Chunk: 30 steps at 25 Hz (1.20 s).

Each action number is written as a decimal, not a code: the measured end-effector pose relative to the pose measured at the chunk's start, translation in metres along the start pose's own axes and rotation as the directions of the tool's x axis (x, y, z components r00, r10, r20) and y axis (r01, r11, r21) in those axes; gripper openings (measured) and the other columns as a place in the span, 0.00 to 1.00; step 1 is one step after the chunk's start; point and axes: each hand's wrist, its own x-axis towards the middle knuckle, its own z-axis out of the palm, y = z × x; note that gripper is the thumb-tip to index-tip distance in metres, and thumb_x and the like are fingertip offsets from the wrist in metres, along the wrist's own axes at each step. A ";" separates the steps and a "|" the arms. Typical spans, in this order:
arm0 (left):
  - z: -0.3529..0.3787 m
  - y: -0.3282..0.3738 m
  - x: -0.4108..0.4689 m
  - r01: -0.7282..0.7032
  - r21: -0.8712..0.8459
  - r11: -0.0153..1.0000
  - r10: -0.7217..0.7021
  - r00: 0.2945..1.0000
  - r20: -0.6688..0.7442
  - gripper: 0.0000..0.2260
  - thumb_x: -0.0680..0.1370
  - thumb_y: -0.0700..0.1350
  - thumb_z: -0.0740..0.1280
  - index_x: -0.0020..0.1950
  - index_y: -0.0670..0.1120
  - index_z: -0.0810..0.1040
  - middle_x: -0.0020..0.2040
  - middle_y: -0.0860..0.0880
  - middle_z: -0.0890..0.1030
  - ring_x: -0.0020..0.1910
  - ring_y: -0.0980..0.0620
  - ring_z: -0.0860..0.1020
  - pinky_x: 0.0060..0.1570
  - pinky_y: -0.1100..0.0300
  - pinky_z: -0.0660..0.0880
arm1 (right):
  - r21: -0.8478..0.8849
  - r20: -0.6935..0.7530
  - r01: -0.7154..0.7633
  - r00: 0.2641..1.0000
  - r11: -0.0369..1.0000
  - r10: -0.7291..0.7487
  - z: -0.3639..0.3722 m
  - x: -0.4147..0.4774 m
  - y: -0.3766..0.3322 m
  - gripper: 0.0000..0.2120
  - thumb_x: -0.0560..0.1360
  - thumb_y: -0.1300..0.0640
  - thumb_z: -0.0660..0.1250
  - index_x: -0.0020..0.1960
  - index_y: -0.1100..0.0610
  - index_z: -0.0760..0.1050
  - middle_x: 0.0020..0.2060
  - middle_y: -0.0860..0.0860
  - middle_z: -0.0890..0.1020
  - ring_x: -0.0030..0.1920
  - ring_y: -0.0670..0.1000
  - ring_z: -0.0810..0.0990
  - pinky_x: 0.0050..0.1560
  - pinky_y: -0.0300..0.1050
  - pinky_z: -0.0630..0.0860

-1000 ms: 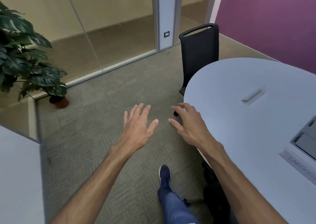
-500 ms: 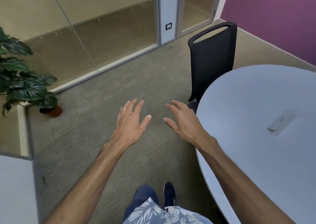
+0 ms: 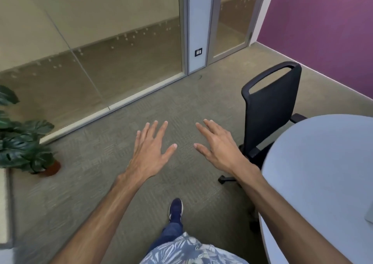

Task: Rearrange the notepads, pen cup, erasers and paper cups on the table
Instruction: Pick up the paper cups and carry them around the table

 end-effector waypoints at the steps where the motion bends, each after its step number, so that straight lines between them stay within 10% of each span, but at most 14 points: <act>1: -0.007 -0.010 0.025 -0.017 0.008 1.000 0.017 1.000 0.014 0.34 0.80 0.63 0.58 0.82 0.54 0.49 0.82 0.45 0.51 0.81 0.45 0.45 0.78 0.44 0.44 | -0.013 -0.003 -0.017 1.000 1.000 0.016 -0.003 0.026 -0.001 0.32 0.81 0.40 0.58 0.80 0.50 0.54 0.80 0.54 0.55 0.80 0.53 0.48 0.78 0.59 0.50; 11: -0.034 -0.036 0.246 -0.146 0.035 0.989 0.142 0.987 0.080 0.34 0.80 0.64 0.56 0.81 0.53 0.50 0.81 0.44 0.54 0.80 0.46 0.53 0.77 0.44 0.53 | -0.057 -0.065 -0.185 0.981 0.981 0.182 -0.033 0.211 0.040 0.32 0.81 0.39 0.56 0.81 0.48 0.49 0.81 0.55 0.48 0.80 0.55 0.42 0.78 0.61 0.45; 30: 0.046 0.144 0.695 -0.432 -0.042 0.901 0.428 0.869 0.248 0.31 0.81 0.59 0.59 0.80 0.49 0.56 0.76 0.48 0.67 0.72 0.47 0.69 0.71 0.48 0.64 | 0.016 -0.138 -0.520 0.845 0.854 0.517 -0.135 0.476 0.348 0.30 0.80 0.39 0.58 0.78 0.49 0.56 0.73 0.55 0.67 0.70 0.57 0.70 0.66 0.55 0.66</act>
